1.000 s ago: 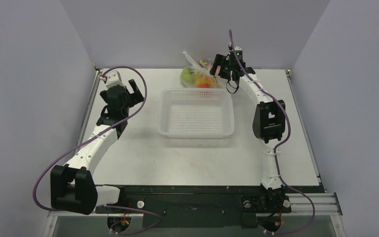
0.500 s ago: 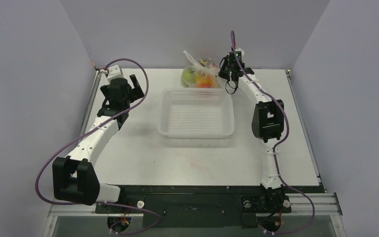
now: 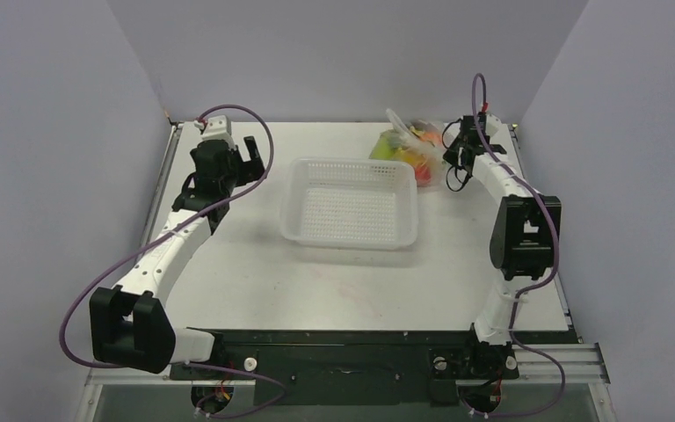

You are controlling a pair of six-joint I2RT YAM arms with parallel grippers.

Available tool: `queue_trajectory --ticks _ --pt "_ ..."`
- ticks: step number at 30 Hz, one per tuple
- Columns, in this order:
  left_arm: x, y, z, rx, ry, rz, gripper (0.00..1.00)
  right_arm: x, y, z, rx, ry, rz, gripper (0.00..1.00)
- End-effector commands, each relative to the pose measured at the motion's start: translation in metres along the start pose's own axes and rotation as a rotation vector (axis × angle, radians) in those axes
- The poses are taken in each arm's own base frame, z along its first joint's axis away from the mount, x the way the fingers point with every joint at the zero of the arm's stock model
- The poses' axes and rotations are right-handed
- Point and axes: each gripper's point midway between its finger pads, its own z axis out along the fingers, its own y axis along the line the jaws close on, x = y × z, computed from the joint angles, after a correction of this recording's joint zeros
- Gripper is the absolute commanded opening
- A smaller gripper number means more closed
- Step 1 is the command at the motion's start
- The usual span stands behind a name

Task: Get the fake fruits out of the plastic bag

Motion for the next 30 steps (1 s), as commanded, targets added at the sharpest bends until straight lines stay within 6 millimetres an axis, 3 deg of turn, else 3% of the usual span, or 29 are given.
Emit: queue_trajectory --ticks 1,2,3,4,6,8,9,10,11,15,19,26,30 --pt "-0.019 -0.039 -0.021 0.214 -0.016 0.053 0.97 0.003 -0.031 -0.05 0.09 -0.081 0.016 0.0" --pt "-0.016 -0.042 -0.022 0.232 0.0 0.067 0.97 -0.001 -0.032 -0.065 0.083 -0.11 0.028 0.0" --pt "-0.015 -0.049 -0.025 0.274 0.011 0.075 0.97 0.021 -0.045 -0.065 0.103 -0.081 0.037 0.0" --pt "-0.013 -0.054 -0.027 0.297 0.022 0.09 0.97 0.015 -0.043 -0.08 0.078 -0.117 0.057 0.0" --pt "-0.009 -0.069 -0.034 0.375 0.041 0.114 0.97 0.046 -0.067 -0.093 0.112 -0.096 0.079 0.0" --pt "-0.003 -0.081 -0.04 0.421 0.051 0.154 0.97 0.049 -0.082 -0.112 0.136 -0.134 0.1 0.0" --pt "0.001 -0.089 -0.044 0.443 0.058 0.181 0.97 0.041 -0.082 -0.129 0.118 -0.176 0.115 0.0" --pt "0.002 -0.093 -0.046 0.452 0.057 0.198 0.97 0.049 -0.089 -0.134 0.125 -0.17 0.115 0.0" --pt "0.006 -0.101 -0.051 0.47 0.062 0.231 0.97 0.044 -0.086 -0.147 0.101 -0.198 0.124 0.0" --pt "0.016 -0.121 -0.068 0.521 0.061 0.305 0.97 0.063 -0.075 -0.172 0.017 -0.172 0.092 0.0" --pt "0.026 -0.141 -0.08 0.609 0.076 0.324 0.97 0.099 -0.059 -0.189 -0.051 -0.103 0.017 0.0" --pt "0.047 -0.166 -0.091 0.681 0.134 0.37 0.97 0.154 -0.075 -0.214 -0.097 -0.009 -0.02 0.0" --pt "0.055 -0.175 -0.096 0.718 0.155 0.369 0.97 0.187 -0.067 -0.223 -0.19 0.08 -0.071 0.0"
